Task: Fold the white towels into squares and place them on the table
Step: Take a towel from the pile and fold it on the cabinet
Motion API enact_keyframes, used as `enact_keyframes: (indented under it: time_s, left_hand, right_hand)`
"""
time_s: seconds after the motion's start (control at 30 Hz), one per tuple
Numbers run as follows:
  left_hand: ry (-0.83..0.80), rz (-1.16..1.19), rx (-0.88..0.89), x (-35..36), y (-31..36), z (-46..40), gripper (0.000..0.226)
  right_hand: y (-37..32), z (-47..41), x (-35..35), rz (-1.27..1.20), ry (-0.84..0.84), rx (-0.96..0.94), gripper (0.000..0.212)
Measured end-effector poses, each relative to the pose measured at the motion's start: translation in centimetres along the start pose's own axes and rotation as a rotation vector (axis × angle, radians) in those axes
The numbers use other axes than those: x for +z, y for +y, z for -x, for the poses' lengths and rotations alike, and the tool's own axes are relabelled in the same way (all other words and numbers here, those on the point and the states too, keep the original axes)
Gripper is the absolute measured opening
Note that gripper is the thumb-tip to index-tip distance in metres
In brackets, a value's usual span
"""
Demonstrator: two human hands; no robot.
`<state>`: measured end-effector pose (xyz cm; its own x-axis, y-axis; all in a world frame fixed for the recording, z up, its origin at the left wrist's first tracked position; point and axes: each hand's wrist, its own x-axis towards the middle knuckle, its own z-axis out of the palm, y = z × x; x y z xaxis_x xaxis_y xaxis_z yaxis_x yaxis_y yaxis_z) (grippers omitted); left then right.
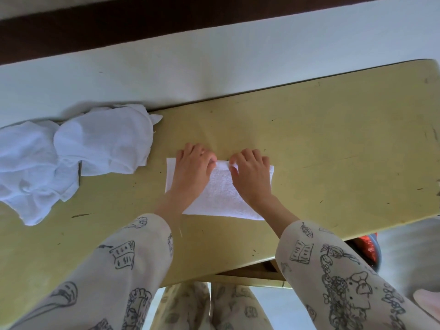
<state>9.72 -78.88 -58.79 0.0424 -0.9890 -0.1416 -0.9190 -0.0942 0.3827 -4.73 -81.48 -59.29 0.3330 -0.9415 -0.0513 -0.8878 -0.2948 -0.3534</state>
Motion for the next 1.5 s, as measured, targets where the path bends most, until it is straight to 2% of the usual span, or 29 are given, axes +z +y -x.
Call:
enact_keyframes:
  time_s: [0.1, 0.27, 0.6, 1.0, 1.07, 1.13, 1.2, 1.3, 1.4, 1.5]
  left_hand:
    - [-0.009, 0.02, 0.007, -0.3, -0.1, -0.3, 0.004]
    - [0.02, 0.036, 0.03, -0.5, -0.1, -0.4, 0.008]
    - [0.032, 0.006, 0.088, -0.2, -0.5, -0.3, 0.014]
    - [0.095, -0.012, 0.103, 0.4, -0.6, -0.6, 0.011]
    - [0.111, -0.039, 0.1, 0.5, -0.5, -0.5, 0.011]
    - [0.149, -0.077, 0.075, 0.6, -0.5, -0.1, 0.009]
    - [0.173, -0.099, 0.056, 0.6, -0.5, 0.8, 0.021]
    - [0.123, -0.131, 0.086, 1.4, -0.6, 3.1, 0.031]
    - [0.006, -0.18, 0.087, 2.6, -1.1, 4.5, 0.041]
    - [-0.016, -0.233, 0.122, 3.3, -2.3, 5.1, 0.045]
  right_hand:
    - [-0.3, -0.3, -0.3, -0.04, -0.047, 0.068, 0.007]
    - [-0.1, -1.3, -1.0, 0.0, -0.267, 0.087, 0.014]
    - [-0.3, -2.2, -1.2, 0.047, -0.338, 0.109, 0.02]
    - [-0.3, -2.2, -0.7, 0.161, -0.29, 0.057, 0.015]
    - [-0.5, -2.0, -0.3, 0.163, -0.182, 0.051, 0.01]
    - [-0.5, -1.3, 0.0, 0.141, 0.034, 0.036, 0.008]
    - [-0.5, -0.1, 0.2, 0.076, 0.129, -0.019, 0.013]
    - [-1.1, 2.5, 1.0, 0.052, 0.075, -0.081, 0.031]
    - [-0.6, 4.5, 2.1, 0.075, -0.044, -0.045, 0.044]
    - [1.5, 5.4, 2.5, 0.126, -0.074, -0.035, 0.054]
